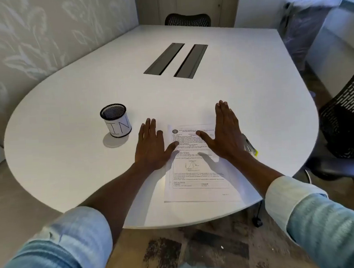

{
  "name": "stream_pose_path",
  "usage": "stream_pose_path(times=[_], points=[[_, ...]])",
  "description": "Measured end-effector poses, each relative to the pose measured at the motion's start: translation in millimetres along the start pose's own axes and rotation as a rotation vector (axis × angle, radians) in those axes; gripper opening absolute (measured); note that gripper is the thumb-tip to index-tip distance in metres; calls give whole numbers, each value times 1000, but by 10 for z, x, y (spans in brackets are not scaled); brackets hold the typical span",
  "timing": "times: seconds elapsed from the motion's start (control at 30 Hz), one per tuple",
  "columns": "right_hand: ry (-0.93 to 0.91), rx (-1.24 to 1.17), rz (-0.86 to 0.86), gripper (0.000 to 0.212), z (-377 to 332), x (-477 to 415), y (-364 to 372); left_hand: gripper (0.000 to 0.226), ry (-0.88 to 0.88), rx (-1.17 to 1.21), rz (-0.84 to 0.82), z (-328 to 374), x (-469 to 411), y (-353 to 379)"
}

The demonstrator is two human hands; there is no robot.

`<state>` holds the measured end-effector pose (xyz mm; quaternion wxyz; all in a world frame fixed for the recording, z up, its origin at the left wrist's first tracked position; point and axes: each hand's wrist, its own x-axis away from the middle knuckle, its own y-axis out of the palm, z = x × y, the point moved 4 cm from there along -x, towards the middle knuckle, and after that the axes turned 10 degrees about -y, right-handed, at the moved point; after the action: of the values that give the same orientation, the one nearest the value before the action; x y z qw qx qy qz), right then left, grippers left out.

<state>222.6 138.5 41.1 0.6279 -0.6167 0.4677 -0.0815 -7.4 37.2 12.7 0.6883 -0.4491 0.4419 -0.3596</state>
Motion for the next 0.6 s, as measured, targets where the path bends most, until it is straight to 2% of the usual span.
stream_pose_path(times=[0.2, 0.4, 0.6], points=[[107, -51, -82, 108, -65, 247, 139, 75, -156, 46, -103, 85, 68, 86], [192, -166, -157, 108, -122, 409, 237, 70, -316, 78, -122, 273, 82, 123], [210, -239, -161, 105, -158, 463, 239, 67, -473, 156, -125, 423, 95, 123]])
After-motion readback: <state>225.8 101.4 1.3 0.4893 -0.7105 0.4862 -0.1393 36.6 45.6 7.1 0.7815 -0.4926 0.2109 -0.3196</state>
